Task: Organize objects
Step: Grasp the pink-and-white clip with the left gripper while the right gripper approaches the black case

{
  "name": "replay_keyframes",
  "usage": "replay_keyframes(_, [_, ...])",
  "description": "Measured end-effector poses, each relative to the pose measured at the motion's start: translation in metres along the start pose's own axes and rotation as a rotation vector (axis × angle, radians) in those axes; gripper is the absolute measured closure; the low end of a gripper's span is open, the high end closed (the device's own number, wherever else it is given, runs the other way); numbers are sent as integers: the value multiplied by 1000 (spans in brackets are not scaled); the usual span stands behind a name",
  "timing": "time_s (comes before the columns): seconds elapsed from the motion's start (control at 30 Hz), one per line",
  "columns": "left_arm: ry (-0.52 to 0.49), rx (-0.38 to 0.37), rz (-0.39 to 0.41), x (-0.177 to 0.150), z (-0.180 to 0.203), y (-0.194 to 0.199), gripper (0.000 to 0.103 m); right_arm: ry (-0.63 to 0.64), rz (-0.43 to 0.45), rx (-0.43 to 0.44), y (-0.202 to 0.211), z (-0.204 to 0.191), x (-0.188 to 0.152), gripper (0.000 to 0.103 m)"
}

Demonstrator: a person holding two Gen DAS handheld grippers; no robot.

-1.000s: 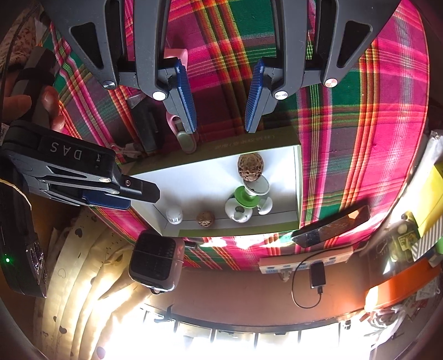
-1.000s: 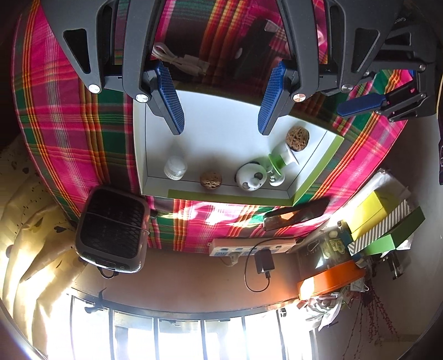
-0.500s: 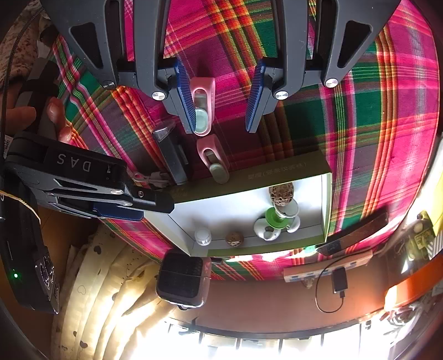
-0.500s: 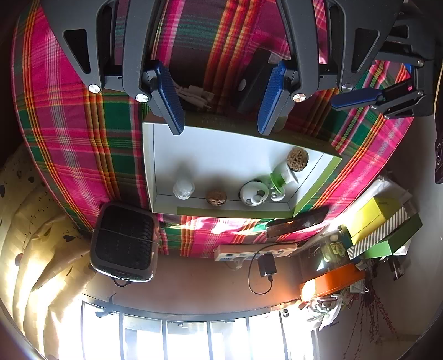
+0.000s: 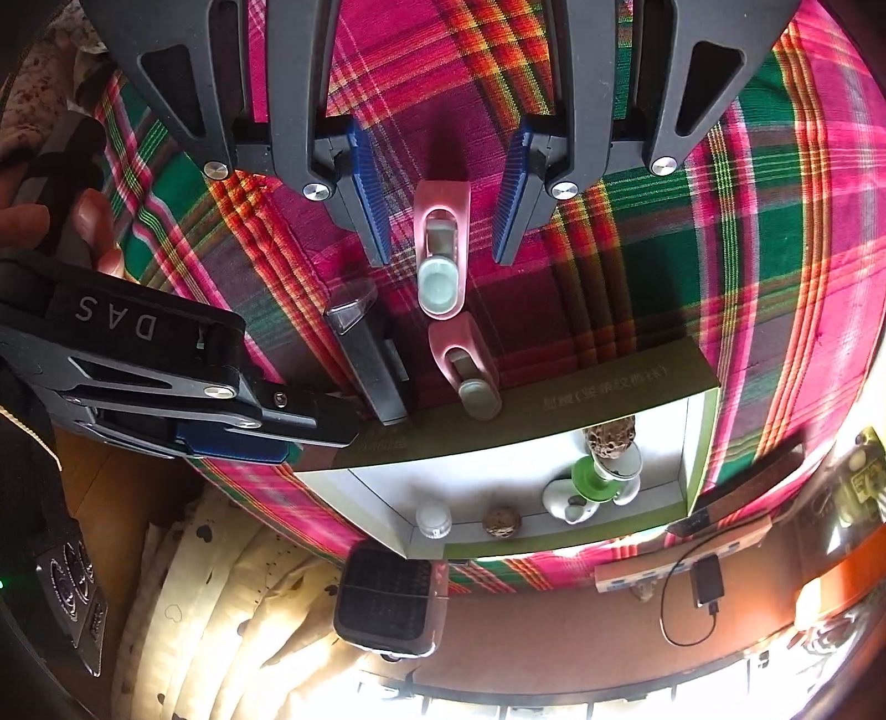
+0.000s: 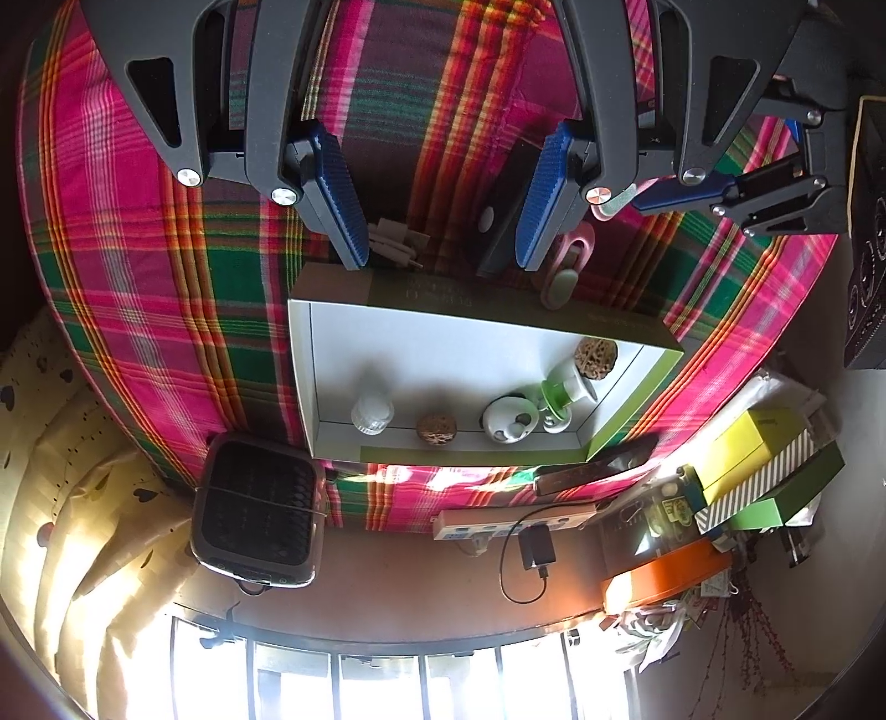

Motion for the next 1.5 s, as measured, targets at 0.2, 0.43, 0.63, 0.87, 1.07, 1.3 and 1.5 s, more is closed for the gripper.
replay_keyframes(0.2, [9, 20, 11, 2, -2, -2, 67, -4, -11, 11, -1, -1, -4, 46])
replay_keyframes(0.43, [23, 44, 19, 4, -8, -2, 76, 1, -18, 30, -2, -6, -6, 46])
replay_keyframes(0.63, [51, 82, 25, 4, -19, 0, 82, 20, -28, 38, -5, -14, -8, 46])
replay_keyframes(0.87, [100, 108, 33, 3, -38, 3, 82, 34, -39, 41, -10, -20, -9, 46])
replay_keyframes(1.07, [124, 121, 38, 3, -48, 4, 82, 61, -59, 27, -17, -27, -13, 46])
replay_keyframes(1.3, [128, 121, 43, 3, -50, 3, 82, 86, -75, 1, -25, -31, -16, 47])
replay_keyframes(1.5, [129, 120, 44, 4, -51, 3, 82, 84, -83, -1, -29, -31, -17, 47])
Point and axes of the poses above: each gripper's, at about its wrist camera, not at the fingertips, and y roughly against the way its jaws point, z to its right, x to its top, the point moved 2 cm from there along -y, roughly the way its jaws point, and after that the axes turned 1 degree about -x, right-handed, at the moved point
